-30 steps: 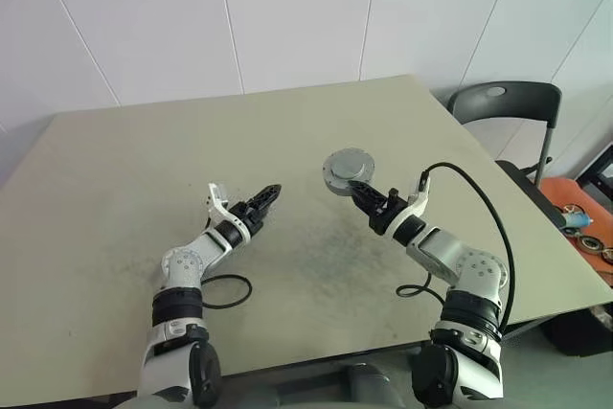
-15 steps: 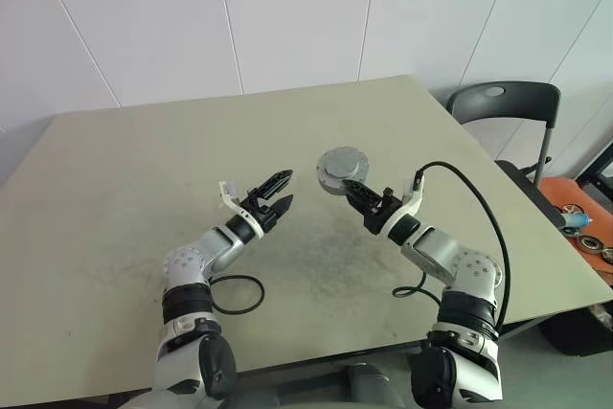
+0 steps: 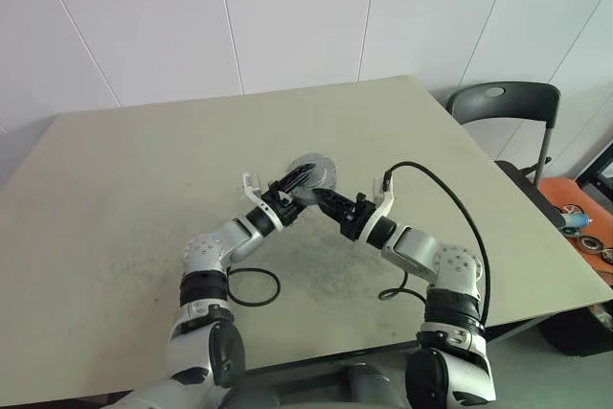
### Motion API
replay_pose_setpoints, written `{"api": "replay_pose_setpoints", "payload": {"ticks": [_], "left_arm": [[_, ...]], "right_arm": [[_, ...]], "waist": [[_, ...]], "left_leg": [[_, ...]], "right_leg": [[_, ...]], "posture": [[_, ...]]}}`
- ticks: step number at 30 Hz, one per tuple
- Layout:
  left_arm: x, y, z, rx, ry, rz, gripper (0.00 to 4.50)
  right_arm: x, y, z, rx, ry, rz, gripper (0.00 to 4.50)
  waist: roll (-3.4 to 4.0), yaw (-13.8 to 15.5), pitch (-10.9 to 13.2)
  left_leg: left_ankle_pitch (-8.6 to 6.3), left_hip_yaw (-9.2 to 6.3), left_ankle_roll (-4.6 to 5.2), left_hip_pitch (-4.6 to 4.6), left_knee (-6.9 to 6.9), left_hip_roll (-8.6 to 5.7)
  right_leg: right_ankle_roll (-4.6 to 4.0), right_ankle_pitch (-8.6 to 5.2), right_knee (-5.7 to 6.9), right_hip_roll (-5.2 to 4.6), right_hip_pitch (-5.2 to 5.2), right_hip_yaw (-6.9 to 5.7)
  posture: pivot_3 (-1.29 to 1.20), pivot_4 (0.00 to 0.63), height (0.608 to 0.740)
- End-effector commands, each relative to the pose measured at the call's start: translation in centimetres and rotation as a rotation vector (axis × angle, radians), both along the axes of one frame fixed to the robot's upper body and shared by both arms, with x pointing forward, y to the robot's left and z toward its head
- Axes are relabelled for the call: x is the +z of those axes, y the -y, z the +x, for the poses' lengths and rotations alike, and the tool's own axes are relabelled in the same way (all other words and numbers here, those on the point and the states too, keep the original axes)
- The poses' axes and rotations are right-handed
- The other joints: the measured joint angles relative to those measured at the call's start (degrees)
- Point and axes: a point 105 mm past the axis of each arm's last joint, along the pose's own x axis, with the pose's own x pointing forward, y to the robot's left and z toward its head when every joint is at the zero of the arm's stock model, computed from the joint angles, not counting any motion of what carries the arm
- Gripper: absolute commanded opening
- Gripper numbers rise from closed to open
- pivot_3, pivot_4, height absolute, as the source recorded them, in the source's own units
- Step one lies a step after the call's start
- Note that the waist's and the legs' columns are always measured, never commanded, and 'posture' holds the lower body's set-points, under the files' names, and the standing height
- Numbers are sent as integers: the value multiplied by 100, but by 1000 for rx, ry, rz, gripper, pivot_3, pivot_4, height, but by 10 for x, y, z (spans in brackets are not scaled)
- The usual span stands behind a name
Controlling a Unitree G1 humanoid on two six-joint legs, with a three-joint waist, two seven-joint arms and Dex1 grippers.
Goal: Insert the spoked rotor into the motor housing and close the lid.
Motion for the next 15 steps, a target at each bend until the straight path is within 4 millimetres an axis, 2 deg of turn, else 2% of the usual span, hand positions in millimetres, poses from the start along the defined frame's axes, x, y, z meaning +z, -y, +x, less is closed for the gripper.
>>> {"api": "replay_pose_setpoints", "payload": {"ticks": [1, 3, 4, 13, 15], "left_arm": [[10, 0, 5, 9, 46, 13, 2923], [10, 0, 4, 7, 52, 8, 2268], [10, 0, 4, 5, 55, 6, 2108], [20, 5, -4, -24, 110, -43, 2119], [17, 7, -4, -25, 93, -28, 2119]], "right_arm": [[29, -6, 2, 29, 101, 73, 1280], [29, -6, 2, 30, 101, 74, 1280], [29, -6, 2, 31, 101, 75, 1280], [29, -5, 3, 20, 103, 73, 1280], [28, -3, 7, -7, 98, 63, 1280]], "waist": [[0, -3, 0], [0, -4, 0], [0, -4, 0], [0, -6, 0], [0, -6, 0]], "left_leg": [[0, 0, 0, -1, 3, 0], [0, 1, 0, -5, 11, -1], [0, 0, 0, -8, 18, -1], [2, 1, -3, -17, 48, -1], [3, 1, -5, -17, 48, 0]], "right_leg": [[0, 0, 0, 0, 1, 0], [-3, 2, 0, 0, 2, 0], [-4, 4, 0, 1, 2, 0], [-6, 27, 1, 5, 6, 0], [-8, 29, 1, 6, 6, 0]], "posture": [[0, 0, 740], [0, 0, 740], [0, 0, 740], [0, 0, 740], [0, 0, 740]]}}
